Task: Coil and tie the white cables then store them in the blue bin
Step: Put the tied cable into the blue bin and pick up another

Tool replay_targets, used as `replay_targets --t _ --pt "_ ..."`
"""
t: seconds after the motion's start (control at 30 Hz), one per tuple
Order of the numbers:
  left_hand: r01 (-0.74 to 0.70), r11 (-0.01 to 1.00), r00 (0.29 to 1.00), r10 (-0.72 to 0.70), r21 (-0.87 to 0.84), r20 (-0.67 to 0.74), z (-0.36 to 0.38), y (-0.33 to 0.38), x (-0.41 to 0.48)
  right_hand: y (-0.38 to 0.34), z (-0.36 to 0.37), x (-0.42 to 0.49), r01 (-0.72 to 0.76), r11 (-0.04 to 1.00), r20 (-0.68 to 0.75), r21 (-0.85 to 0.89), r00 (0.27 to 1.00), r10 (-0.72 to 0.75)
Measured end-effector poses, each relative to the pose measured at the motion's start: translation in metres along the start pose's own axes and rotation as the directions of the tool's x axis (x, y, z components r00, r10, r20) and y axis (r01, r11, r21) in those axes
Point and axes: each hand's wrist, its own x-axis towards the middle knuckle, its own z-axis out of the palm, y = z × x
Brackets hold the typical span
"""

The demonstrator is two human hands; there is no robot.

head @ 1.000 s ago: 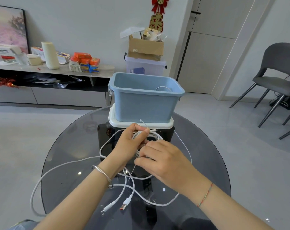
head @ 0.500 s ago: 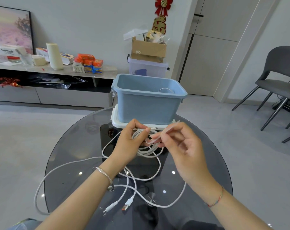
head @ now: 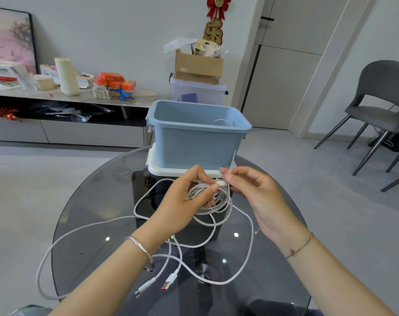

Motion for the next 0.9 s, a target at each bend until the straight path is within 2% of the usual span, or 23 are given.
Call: replay_targets --t 0.13,0.27,0.43,0.63,0.9 --pt "0.015 1.000 0.999 -0.016 0.021 0.046 0.000 -0.001 -0.001 0.003 0.002 0.002 -0.064 0.998 0.022 0.028 0.998 0.063" --pt "0.005 0.999 0.997 -0.008 0.044 0.082 0.001 -0.001 -0.003 0.001 0.001 0.001 -0.051 0.998 -0.001 -0.032 0.999 0.051" --pt "0.031 0.997 0.999 -0.034 0.069 0.037 0.004 -0.001 -0.003 0.002 0.006 -0.003 0.128 0.977 -0.085 -0.172 0.986 -0.144" --pt "0.045 0.994 0.999 -0.043 0.102 -0.024 0.005 0.002 -0.002 0.004 0.018 -0.009 0.304 0.935 -0.117 -0.183 0.938 -0.327" --pt "0.033 0.976 0.999 -0.027 0.217 -0.029 0.000 -0.002 -0.002 -0.003 0.021 -0.009 0.211 0.977 -0.136 -0.024 0.968 -0.213"
